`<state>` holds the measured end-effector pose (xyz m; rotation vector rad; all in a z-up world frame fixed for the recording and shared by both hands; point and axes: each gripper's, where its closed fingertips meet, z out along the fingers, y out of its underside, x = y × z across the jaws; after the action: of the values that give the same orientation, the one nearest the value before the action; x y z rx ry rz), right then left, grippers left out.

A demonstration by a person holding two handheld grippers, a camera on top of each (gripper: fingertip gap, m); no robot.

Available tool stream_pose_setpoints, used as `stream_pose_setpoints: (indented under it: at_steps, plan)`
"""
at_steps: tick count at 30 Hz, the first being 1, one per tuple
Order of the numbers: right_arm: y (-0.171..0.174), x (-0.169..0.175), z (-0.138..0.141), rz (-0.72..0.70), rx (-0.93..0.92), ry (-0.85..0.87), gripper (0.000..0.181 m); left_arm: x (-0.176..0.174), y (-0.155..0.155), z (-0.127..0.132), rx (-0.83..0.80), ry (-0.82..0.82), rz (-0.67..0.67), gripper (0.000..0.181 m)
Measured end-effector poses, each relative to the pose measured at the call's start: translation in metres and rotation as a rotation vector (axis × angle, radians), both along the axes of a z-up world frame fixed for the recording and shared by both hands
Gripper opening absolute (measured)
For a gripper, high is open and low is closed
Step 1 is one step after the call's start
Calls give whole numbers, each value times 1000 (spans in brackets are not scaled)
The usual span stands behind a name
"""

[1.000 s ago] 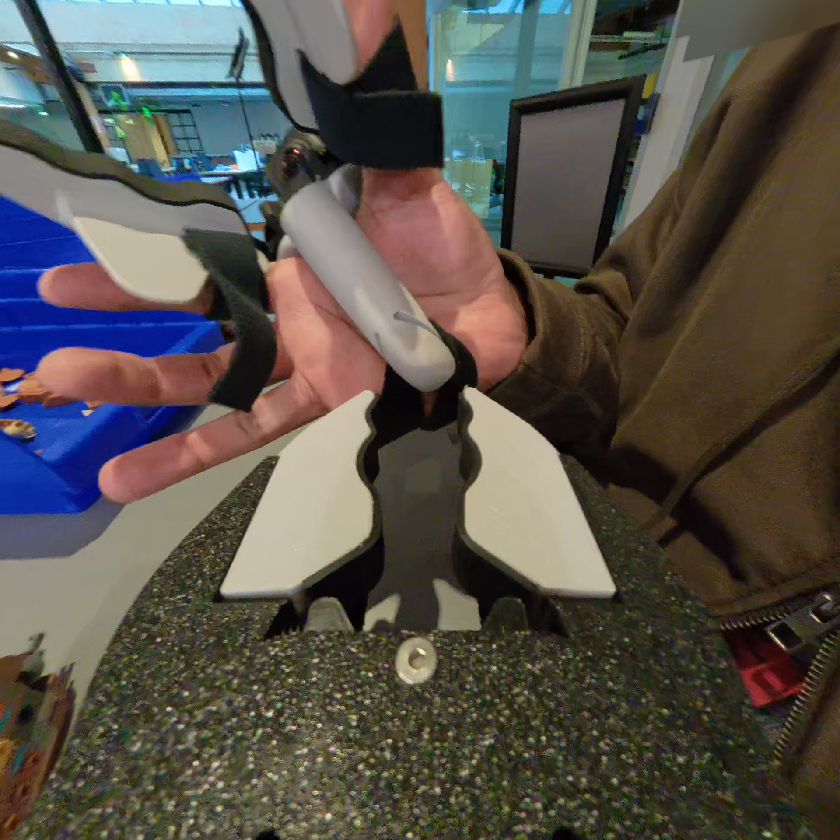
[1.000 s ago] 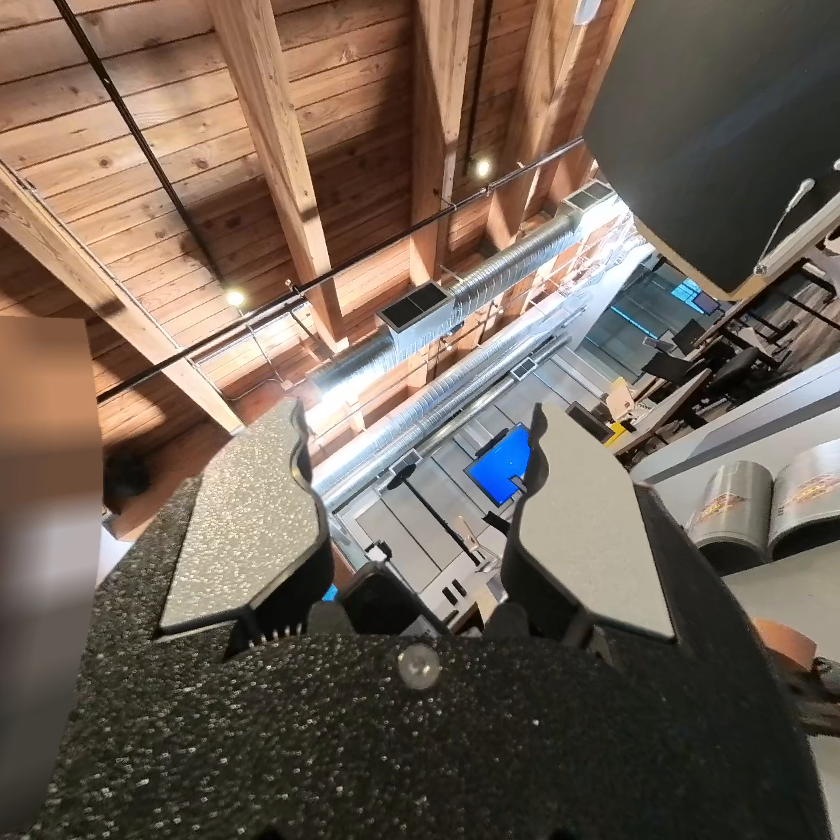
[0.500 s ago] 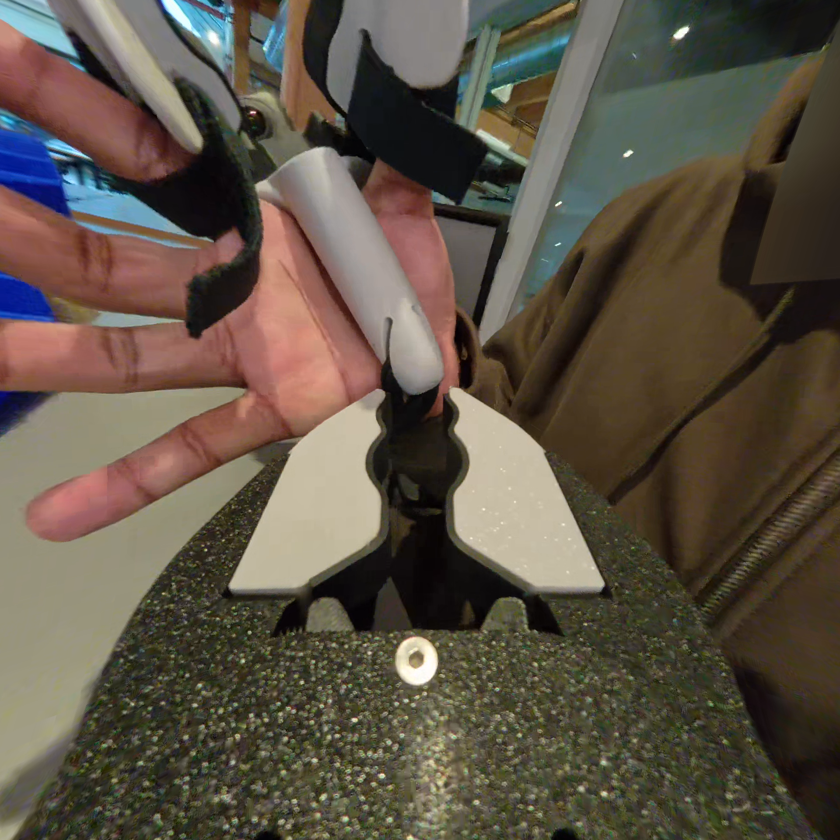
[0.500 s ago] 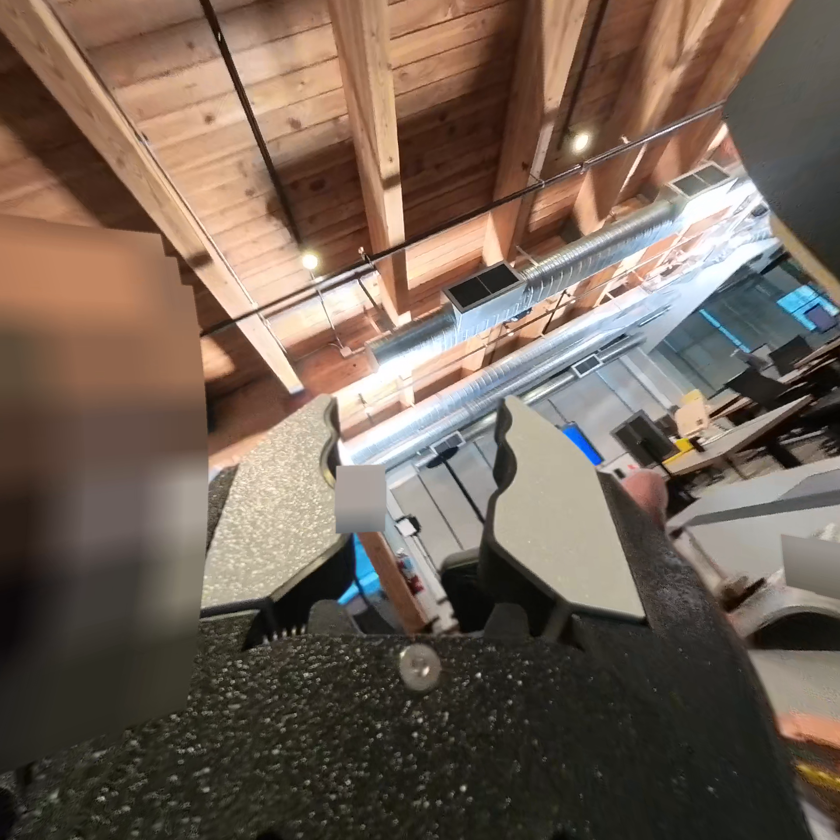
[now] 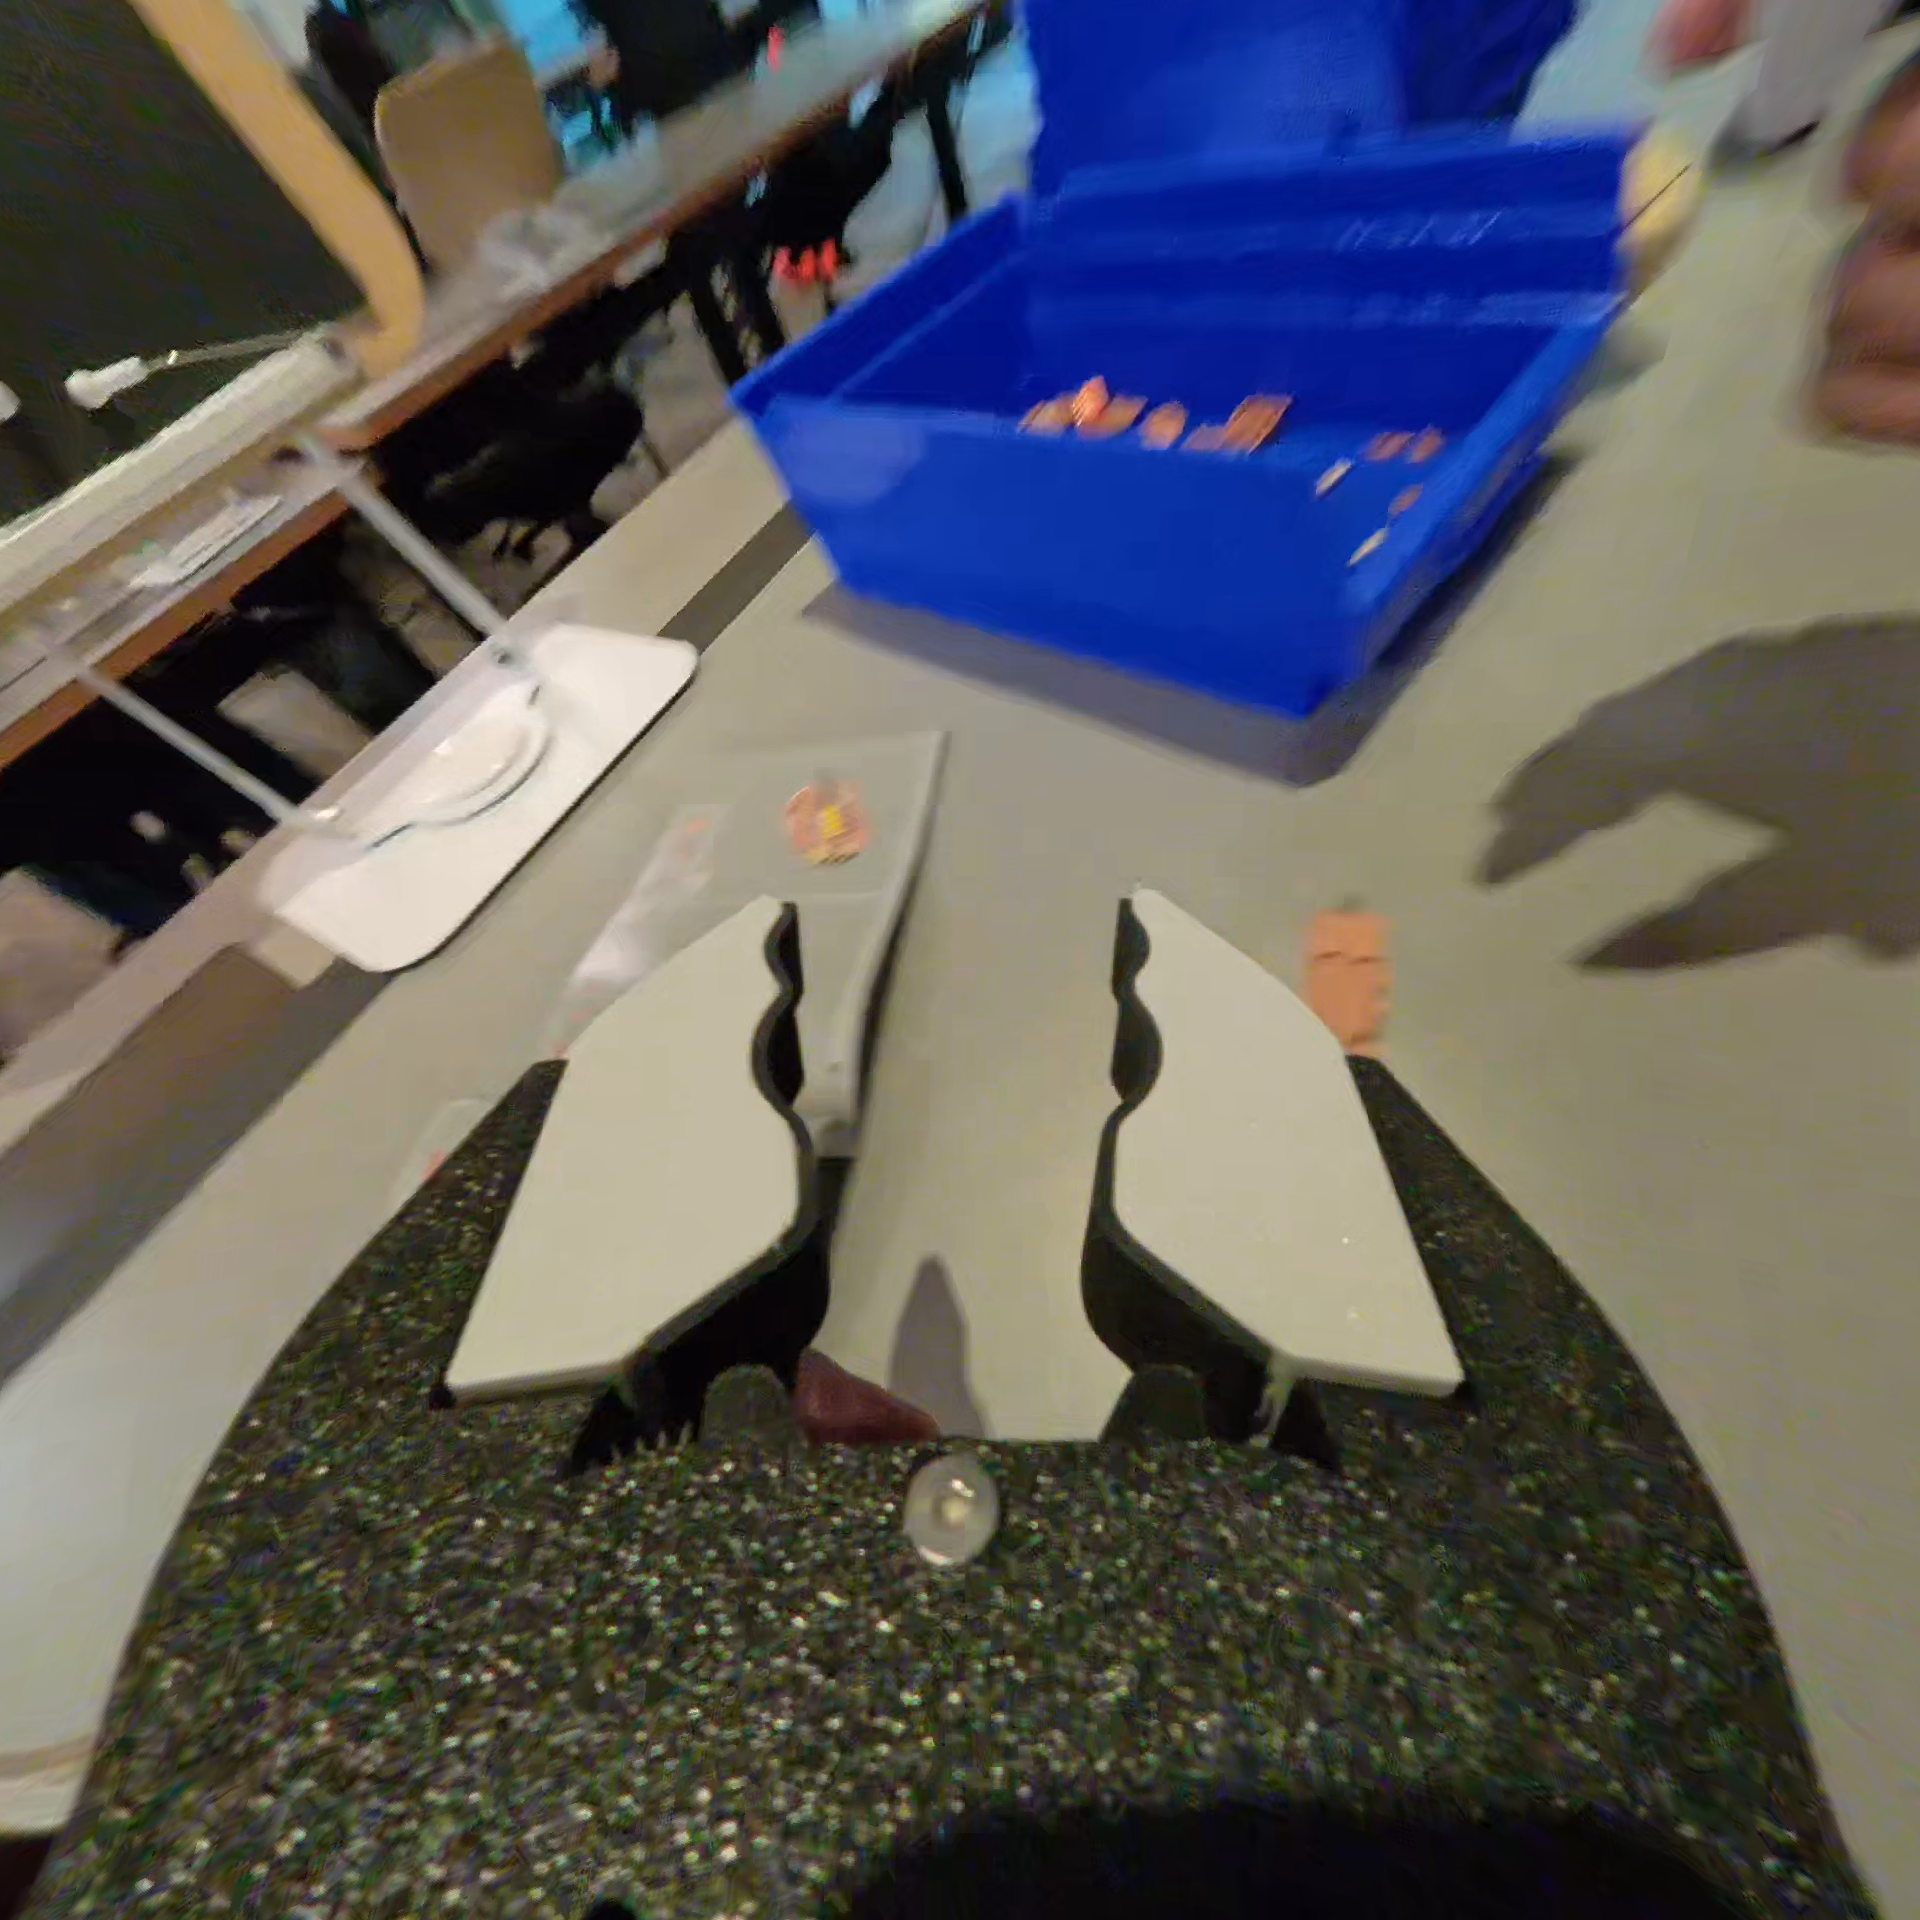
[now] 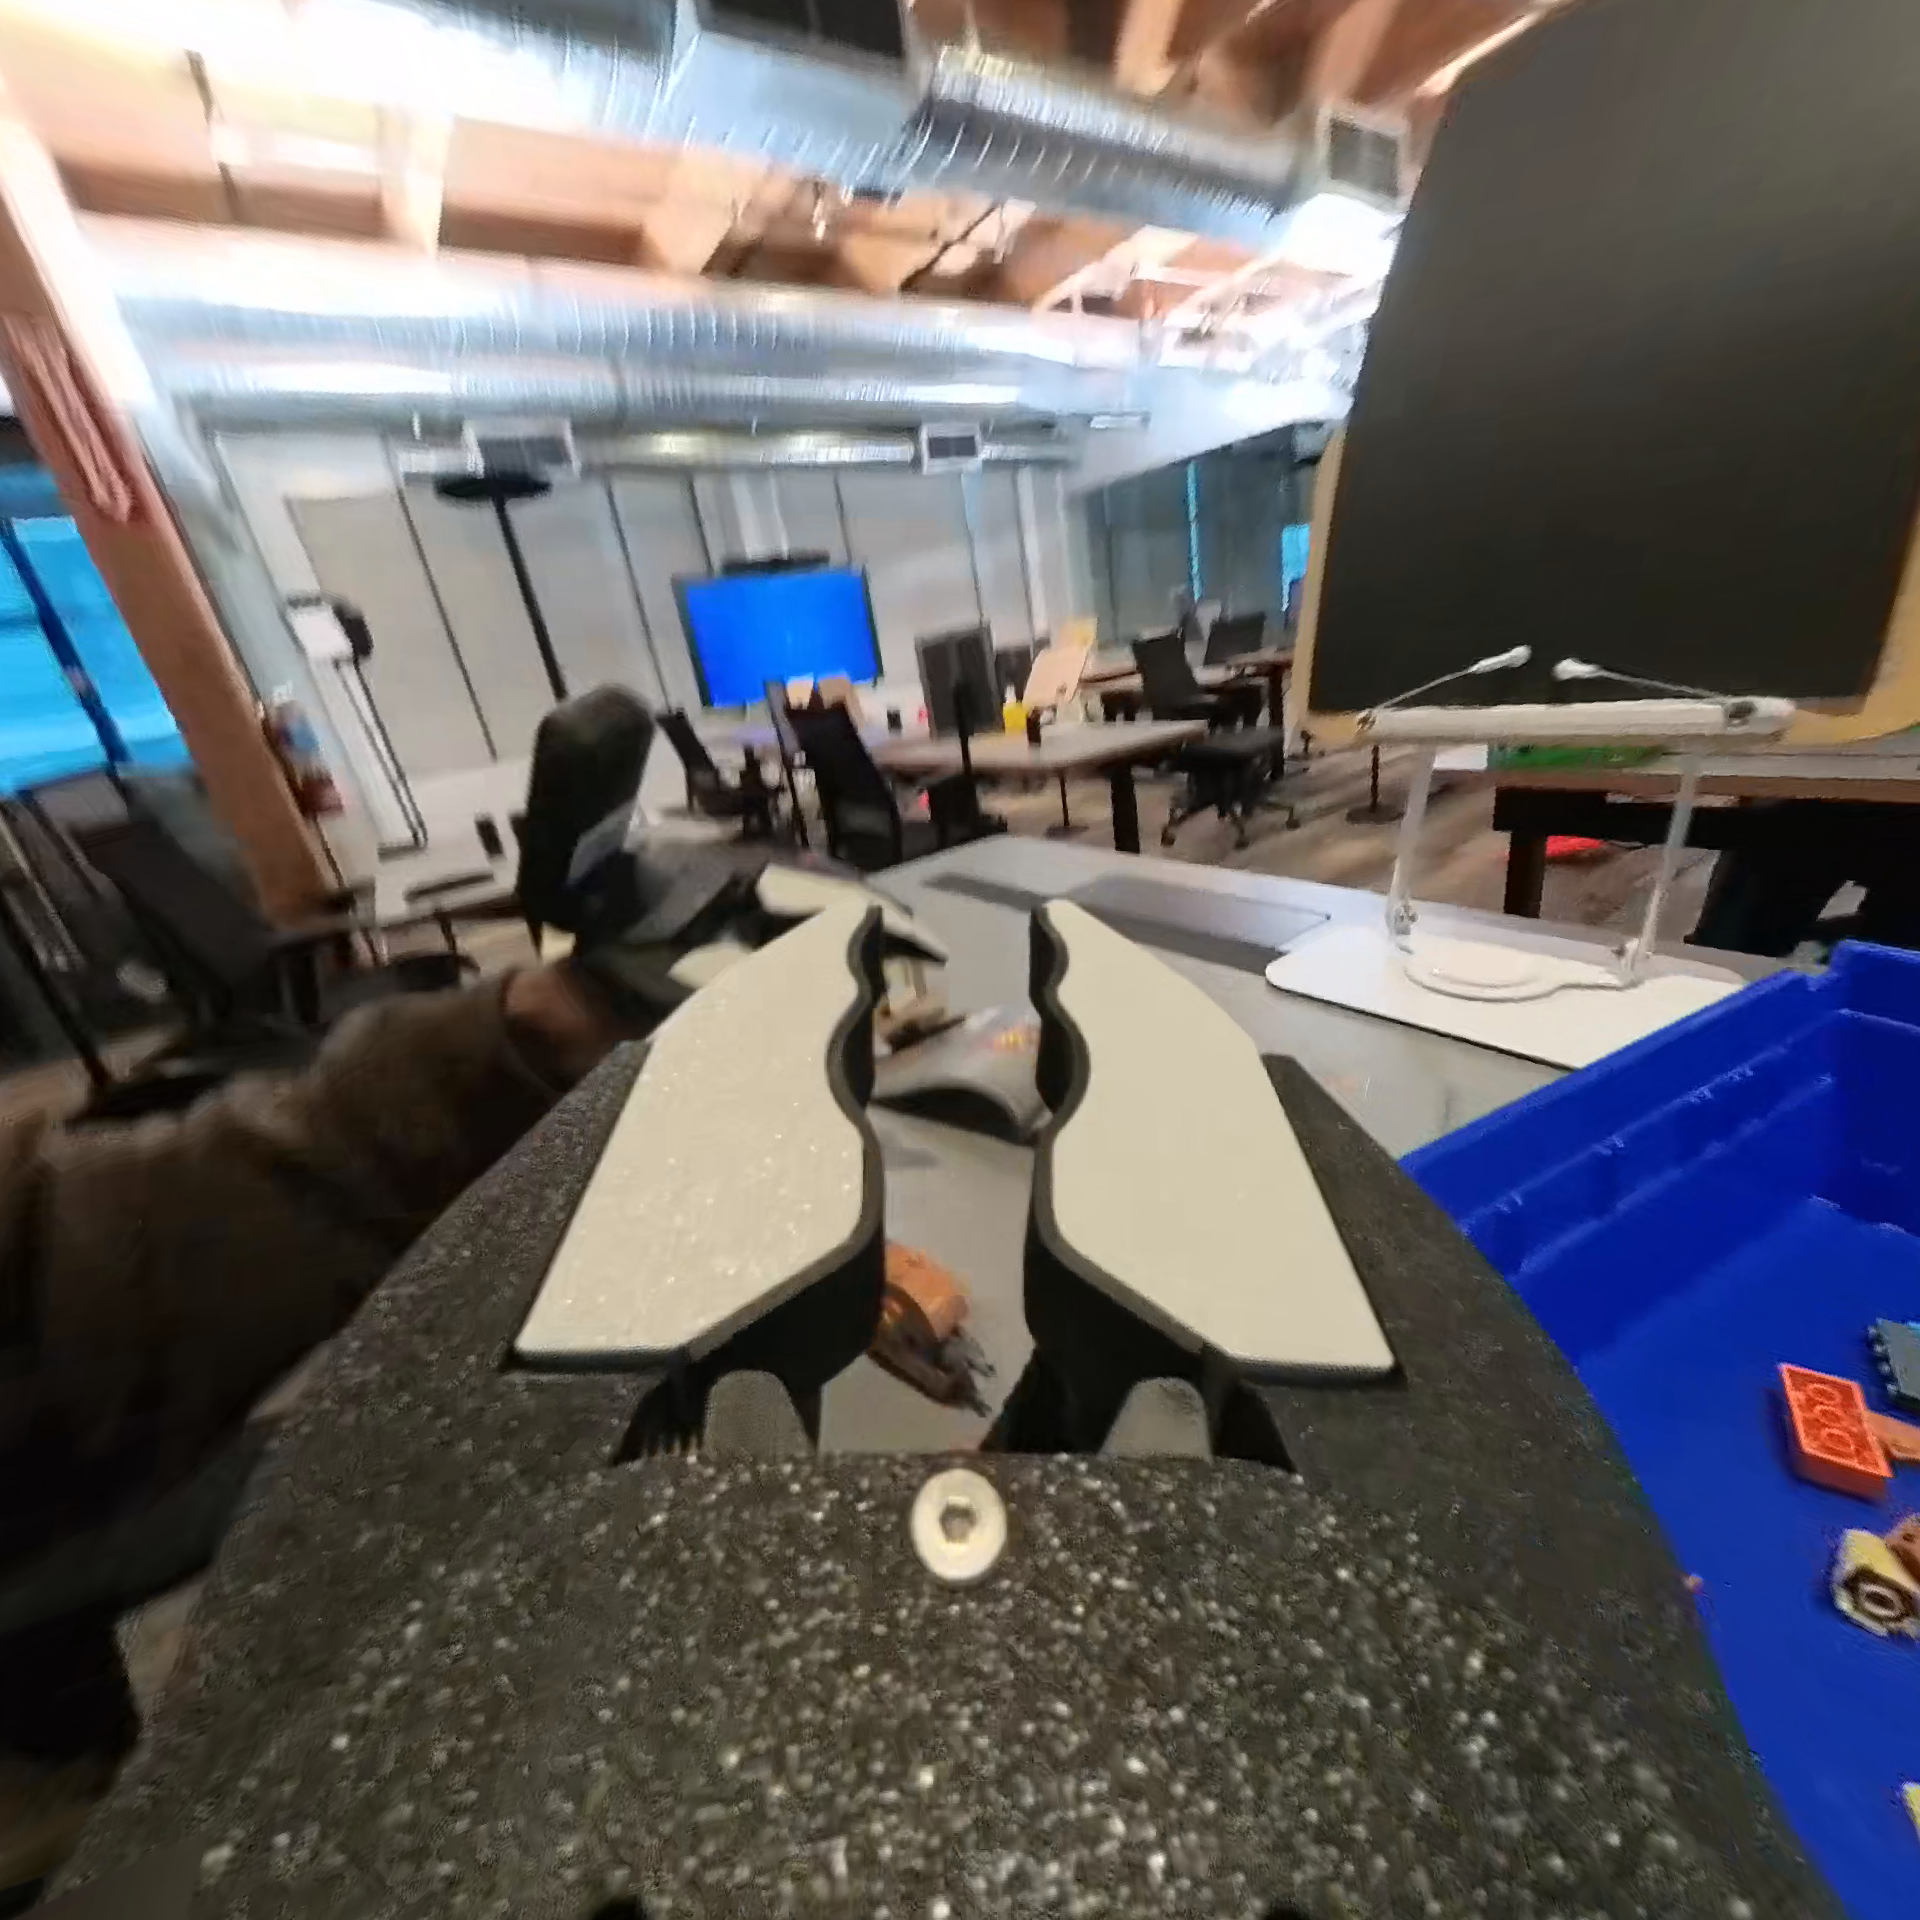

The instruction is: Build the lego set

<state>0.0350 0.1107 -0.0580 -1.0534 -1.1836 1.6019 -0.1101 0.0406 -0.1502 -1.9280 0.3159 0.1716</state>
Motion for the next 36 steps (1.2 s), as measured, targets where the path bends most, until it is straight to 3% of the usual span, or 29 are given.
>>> stream_pose_setpoints:
  at_steps: [3,7,18,21,26,31,36]
  plan:
    - [-3,-17,-17,4,151,-47,18,-34,31,-4,-57,82,41,73]
    - [-6,-34,-36,28,281,-88,16,-45,80,-15,-105,145,10,76]
    - [-3,-22,-84,188,256,-144,15,-36,167,-90,-464,219,-132,78]
    - [-1,-21,-97,203,264,-184,15,-39,175,-102,-490,229,-106,78]
    - [12,-23,-116,159,377,-225,16,-40,178,-82,-355,146,-74,76]
    - [40,-29,-112,74,374,-204,15,-37,173,-70,-296,44,-92,73]
    - [68,-39,-108,-7,341,-193,15,-40,169,-71,-317,59,-88,73]
